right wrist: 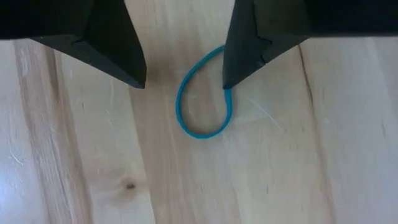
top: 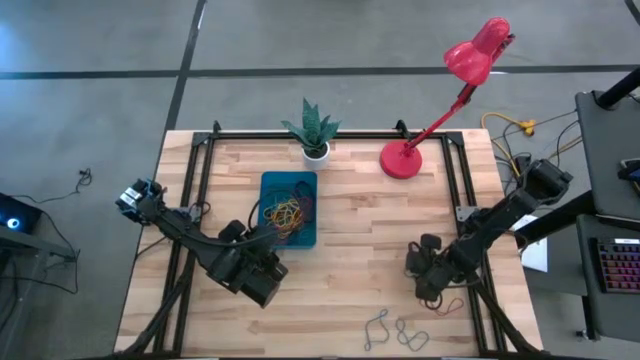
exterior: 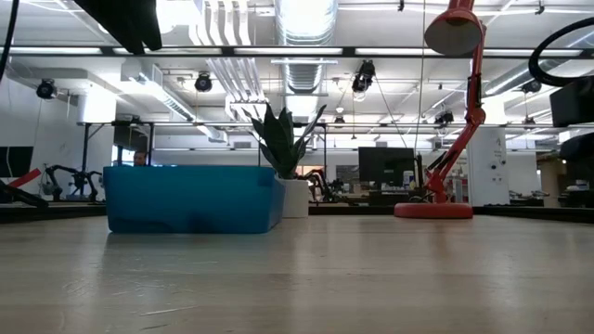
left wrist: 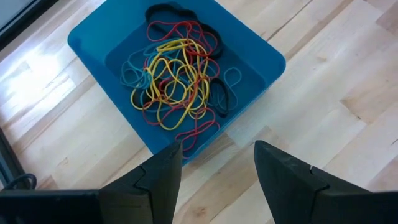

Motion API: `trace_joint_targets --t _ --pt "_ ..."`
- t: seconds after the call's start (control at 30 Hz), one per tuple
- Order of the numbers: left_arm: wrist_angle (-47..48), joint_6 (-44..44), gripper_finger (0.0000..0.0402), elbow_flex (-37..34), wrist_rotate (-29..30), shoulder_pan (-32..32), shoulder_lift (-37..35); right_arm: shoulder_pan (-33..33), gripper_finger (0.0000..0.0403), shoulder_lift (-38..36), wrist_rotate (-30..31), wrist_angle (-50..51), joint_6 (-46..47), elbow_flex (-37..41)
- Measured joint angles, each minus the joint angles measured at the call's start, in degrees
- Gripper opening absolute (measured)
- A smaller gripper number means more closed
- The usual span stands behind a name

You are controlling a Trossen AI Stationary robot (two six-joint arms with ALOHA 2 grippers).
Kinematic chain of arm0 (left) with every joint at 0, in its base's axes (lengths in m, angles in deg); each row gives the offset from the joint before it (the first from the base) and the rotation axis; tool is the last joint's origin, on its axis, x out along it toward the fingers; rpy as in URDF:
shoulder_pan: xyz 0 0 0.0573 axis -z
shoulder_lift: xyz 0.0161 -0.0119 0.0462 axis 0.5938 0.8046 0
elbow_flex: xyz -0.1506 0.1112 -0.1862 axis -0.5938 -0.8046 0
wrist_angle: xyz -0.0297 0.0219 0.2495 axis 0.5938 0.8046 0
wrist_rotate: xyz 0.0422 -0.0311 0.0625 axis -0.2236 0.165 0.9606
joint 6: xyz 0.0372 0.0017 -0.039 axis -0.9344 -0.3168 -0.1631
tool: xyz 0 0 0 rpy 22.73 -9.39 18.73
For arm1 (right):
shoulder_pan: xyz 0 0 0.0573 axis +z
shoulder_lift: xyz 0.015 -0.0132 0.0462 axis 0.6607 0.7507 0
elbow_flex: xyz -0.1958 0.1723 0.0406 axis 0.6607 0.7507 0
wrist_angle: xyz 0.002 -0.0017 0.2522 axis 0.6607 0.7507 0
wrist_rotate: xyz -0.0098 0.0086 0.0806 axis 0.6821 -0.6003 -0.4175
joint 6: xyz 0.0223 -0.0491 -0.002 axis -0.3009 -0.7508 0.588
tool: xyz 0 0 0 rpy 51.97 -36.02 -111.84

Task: Pick and place rubber bands into bin
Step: Put the blue rubber band into the blue bin

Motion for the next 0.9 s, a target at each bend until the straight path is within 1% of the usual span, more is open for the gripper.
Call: trace_joint_targets --t 0.13,0.33,0.43,0.63,0.77,0.9 --pt "-0.04 -0.14 0.0184 0.00 0.00 0.00 0.00 0.02 0.0159 0.57 0.41 -1.43 1.43 0.37" --pt "-0.06 -0.16 0.0184 0.00 -0.03 0.00 0.00 0.00 0.0079 4.49 1.70 -8.01 1.69 0.61" --pt "-0.06 -0.14 0.0184 0.00 -0.04 0.00 0.00 -0.02 0.0052 5.94 2.30 -9.84 1.62 0.37" --pt "-0.07 -0.18 0.0184 0.00 -0.04 0.00 0.00 -0.13 0.0014 4.74 1.05 -10.43 0.32 0.44" --pt "-0.08 -1.13 0.0184 0.00 -0.04 0.00 0.00 -0.23 0.0008 4.17 0.39 -9.20 -0.10 -0.81" --pt "-0.12 -1.15 0.0184 0.00 -0.04 0.00 0.00 -1.20 0.0008 4.27 0.98 -6.96 -1.84 -3.39"
